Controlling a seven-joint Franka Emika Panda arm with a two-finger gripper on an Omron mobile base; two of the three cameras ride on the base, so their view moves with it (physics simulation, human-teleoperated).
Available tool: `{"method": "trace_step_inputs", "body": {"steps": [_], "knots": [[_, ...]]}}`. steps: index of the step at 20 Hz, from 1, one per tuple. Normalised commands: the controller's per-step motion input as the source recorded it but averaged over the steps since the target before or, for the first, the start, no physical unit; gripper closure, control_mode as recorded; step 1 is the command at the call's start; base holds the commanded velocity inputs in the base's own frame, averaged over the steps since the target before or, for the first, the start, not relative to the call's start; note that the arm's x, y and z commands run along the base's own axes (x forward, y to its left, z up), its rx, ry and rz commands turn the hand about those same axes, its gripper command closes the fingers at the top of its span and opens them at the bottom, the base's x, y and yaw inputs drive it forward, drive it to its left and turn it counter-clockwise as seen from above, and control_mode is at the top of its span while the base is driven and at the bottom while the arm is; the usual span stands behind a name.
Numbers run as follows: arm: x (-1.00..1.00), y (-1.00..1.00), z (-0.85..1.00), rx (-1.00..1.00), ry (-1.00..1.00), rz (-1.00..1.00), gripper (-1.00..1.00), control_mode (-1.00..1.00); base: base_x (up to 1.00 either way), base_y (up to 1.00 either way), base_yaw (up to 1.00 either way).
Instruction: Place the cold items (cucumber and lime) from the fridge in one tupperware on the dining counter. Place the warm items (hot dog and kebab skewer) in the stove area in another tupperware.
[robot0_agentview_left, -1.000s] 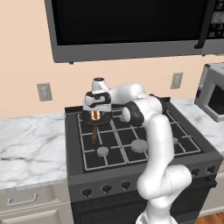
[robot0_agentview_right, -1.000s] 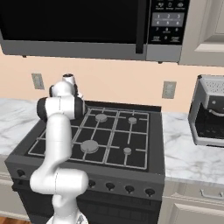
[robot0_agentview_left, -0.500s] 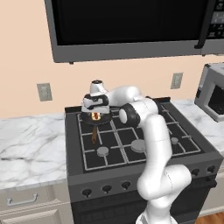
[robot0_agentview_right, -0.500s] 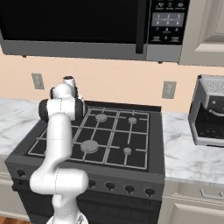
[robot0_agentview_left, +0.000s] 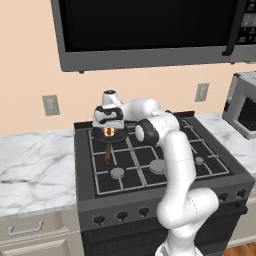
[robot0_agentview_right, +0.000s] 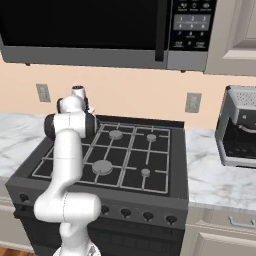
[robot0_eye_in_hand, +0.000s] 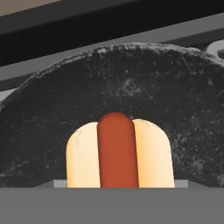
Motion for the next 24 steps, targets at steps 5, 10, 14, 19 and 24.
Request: {"method": "trace_step_inputs", "body": {"steps": [5,10,14,19,24], "knots": [[-0.67,-0.01,0.06,0.06,-0.24,-0.02,1.0,-1.0,0.0,0.0,0.0],[-0.77,-0.14,0.13,0.06,-0.17,-0.1,1.0,-1.0,0.0,0.0,0.0],[-0.82,-0.19,0.18,0.05,-0.3,-0.06,1.0,-1.0,0.0,0.0,0.0],[-0.39,-0.2,0.65,0.03,-0.3,-0.08,1.0,-1.0,0.0,0.0,0.0],[-0.35,-0.12,0.64,0.02,-0.13,-0.09,1.0,-1.0,0.0,0.0,0.0]]}}
